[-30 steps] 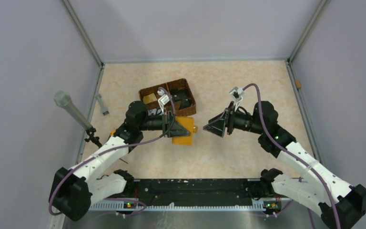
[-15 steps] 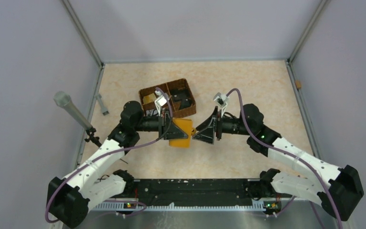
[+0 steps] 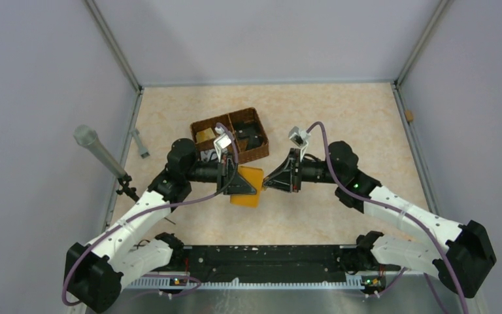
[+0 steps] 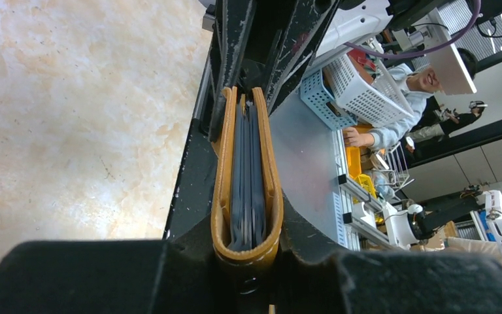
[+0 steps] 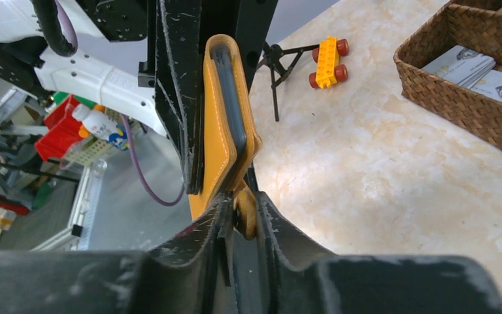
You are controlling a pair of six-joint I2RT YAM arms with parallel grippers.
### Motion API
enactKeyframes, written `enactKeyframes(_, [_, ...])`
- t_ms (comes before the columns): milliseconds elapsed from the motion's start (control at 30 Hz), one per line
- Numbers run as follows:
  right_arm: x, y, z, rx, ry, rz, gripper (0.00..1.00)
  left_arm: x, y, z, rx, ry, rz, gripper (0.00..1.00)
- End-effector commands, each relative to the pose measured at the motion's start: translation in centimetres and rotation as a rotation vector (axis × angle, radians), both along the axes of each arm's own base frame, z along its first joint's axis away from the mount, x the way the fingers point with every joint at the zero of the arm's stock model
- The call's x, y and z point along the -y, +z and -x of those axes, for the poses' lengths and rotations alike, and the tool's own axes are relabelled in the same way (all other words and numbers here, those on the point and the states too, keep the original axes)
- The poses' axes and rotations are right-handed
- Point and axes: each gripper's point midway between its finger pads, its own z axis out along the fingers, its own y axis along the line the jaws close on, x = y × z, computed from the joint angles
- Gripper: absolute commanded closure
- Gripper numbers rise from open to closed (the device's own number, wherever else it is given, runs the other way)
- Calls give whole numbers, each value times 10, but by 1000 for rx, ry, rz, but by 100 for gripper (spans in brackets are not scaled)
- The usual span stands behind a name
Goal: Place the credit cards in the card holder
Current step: Close the card holder.
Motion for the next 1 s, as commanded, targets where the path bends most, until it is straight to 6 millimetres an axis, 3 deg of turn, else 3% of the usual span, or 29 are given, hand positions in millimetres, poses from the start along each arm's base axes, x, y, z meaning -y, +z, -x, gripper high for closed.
enactKeyframes(0, [-1, 33, 3, 114, 20, -61, 91, -3, 10, -4, 61, 12, 16, 100])
enactKeyframes(67, [2, 31, 5, 122, 15, -49, 100, -5, 9, -9, 51, 36, 10, 100])
enactKeyframes(333, [8, 37, 25, 149, 110, -34, 100, -9, -2, -25, -17, 106, -26, 100])
enactKeyframes(633, [-19, 37, 17, 168, 140, -21, 100, -4, -14, -30, -76, 55, -60, 100])
enactKeyframes(733, [-26, 41, 4, 158, 77, -34, 89, -4, -15, -29, -68, 38, -60, 100])
enactKeyframes(800, [-25, 52, 0, 161, 31, -80, 70, -4, -16, -28, -61, 34, -64, 100])
enactKeyframes(900, [-15, 76, -5, 176, -56, -152, 48, -5, -18, -26, -51, 25, -68, 100])
enactKeyframes(967, [-6, 81, -15, 166, -139, -141, 37, -6, -15, -23, -37, 14, -60, 100])
